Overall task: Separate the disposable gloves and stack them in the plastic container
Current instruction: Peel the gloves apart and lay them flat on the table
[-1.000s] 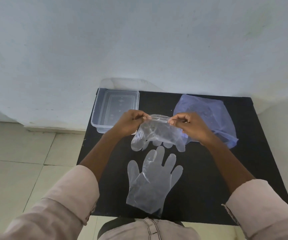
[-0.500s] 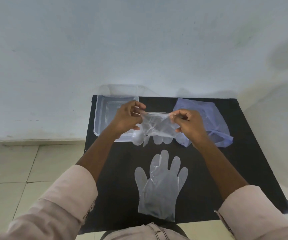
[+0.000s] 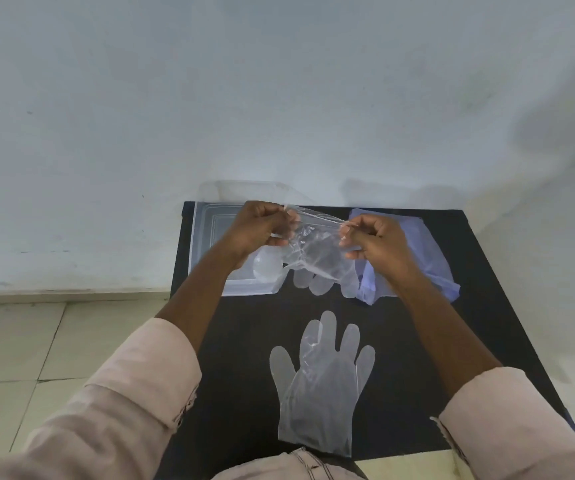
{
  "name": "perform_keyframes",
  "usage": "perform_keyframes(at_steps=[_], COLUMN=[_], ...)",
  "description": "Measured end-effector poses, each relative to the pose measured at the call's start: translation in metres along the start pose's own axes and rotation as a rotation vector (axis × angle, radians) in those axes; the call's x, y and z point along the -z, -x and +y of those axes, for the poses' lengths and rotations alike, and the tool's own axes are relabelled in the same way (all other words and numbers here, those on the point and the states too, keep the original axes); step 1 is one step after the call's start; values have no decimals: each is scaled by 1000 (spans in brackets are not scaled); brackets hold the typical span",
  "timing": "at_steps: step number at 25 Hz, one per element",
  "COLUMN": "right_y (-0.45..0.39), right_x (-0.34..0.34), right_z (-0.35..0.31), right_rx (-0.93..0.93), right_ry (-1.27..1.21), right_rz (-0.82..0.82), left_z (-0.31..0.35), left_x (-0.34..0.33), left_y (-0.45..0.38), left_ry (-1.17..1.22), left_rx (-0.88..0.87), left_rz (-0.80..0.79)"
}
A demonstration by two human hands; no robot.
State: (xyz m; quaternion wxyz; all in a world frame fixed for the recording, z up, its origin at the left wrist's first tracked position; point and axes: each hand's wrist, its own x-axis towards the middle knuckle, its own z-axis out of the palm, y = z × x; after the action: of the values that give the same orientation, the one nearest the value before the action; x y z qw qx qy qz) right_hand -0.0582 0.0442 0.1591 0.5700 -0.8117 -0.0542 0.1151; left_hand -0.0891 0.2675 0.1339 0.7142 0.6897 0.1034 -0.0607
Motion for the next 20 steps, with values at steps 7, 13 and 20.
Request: perform_keyframes(at_steps=[7, 13, 20], right_y=[-30, -54, -21], right_x=[-14, -27, -43], right_z=[-32, -45, -38], right_rx=[41, 147, 344], right_ry=[-8, 47, 213], right_rz=[-12, 5, 66], left_z=[30, 44, 30], left_x=[19, 42, 43], left_y=[-16, -23, 21], left_ry=[-65, -226, -124], left_rx=[-69, -171, -242], left_rz=[125, 246, 309])
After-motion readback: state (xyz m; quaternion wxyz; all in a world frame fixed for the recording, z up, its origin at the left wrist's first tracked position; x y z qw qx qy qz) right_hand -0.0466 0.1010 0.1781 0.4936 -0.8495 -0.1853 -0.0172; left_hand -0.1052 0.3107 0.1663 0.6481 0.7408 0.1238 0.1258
